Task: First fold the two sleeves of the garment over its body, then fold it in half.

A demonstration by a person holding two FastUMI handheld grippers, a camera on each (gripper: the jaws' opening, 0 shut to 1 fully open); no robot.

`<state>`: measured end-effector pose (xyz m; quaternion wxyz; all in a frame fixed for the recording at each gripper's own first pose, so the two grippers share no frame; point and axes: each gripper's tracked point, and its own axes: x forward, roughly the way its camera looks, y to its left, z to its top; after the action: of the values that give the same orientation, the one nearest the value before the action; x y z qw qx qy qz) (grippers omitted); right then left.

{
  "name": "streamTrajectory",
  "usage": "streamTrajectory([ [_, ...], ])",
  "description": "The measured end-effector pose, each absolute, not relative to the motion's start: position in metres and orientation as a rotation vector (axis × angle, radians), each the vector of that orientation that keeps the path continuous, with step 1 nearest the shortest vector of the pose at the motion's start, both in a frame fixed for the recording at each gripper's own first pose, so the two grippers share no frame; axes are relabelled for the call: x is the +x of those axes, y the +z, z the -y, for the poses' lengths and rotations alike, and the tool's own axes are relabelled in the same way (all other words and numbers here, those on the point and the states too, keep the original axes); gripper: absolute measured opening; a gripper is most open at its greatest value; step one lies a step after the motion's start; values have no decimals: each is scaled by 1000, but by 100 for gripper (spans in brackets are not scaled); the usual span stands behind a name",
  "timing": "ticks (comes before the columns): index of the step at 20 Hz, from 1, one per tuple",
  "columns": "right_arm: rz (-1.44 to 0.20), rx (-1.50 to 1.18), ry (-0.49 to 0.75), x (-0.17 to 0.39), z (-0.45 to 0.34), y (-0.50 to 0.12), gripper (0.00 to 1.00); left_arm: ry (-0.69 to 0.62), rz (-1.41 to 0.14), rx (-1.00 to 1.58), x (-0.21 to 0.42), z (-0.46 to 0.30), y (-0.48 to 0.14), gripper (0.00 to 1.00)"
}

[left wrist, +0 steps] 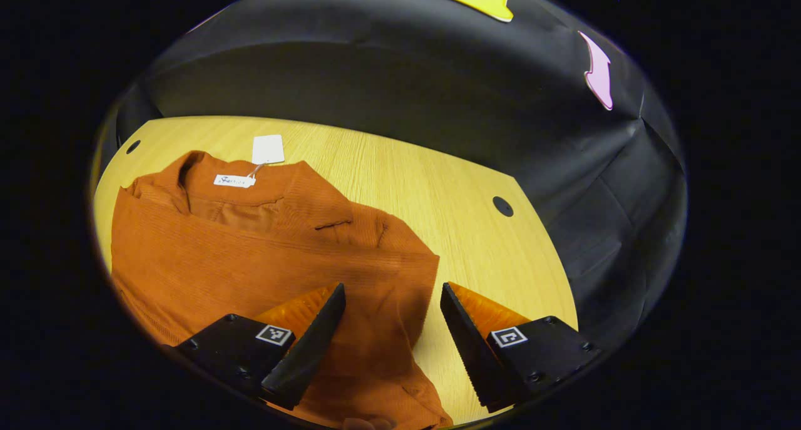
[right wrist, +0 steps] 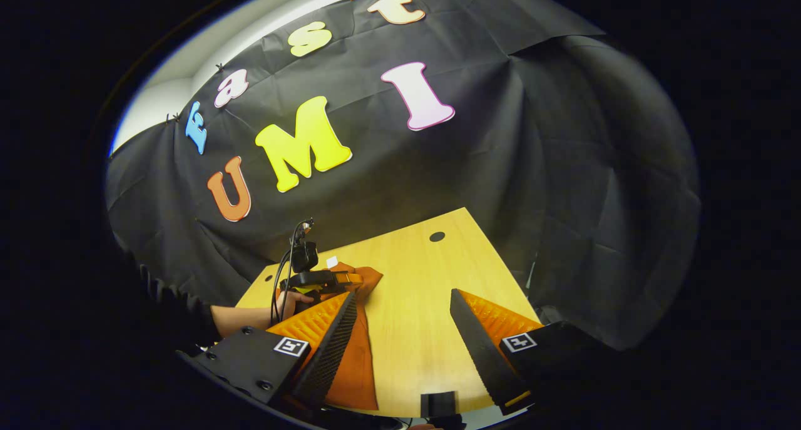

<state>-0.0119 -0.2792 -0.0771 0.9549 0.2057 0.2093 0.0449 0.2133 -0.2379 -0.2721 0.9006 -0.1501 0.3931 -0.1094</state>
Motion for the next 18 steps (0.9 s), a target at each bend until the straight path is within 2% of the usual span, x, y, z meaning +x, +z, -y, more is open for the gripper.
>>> streamTrajectory([
  [5,-365,341,115,17,234,-59,97,-205,-599,-203,180,200,-185,99],
  [10,-326,236,145,36,158,-37,97,-78,-312,-143,126,109,-67,98],
  [15,-277,181,186,35,67,-25,97,6,-201,-28,49,9,-15,98],
  [18,-251,136,184,26,26,-23,97,15,-139,37,17,-19,0,98],
])
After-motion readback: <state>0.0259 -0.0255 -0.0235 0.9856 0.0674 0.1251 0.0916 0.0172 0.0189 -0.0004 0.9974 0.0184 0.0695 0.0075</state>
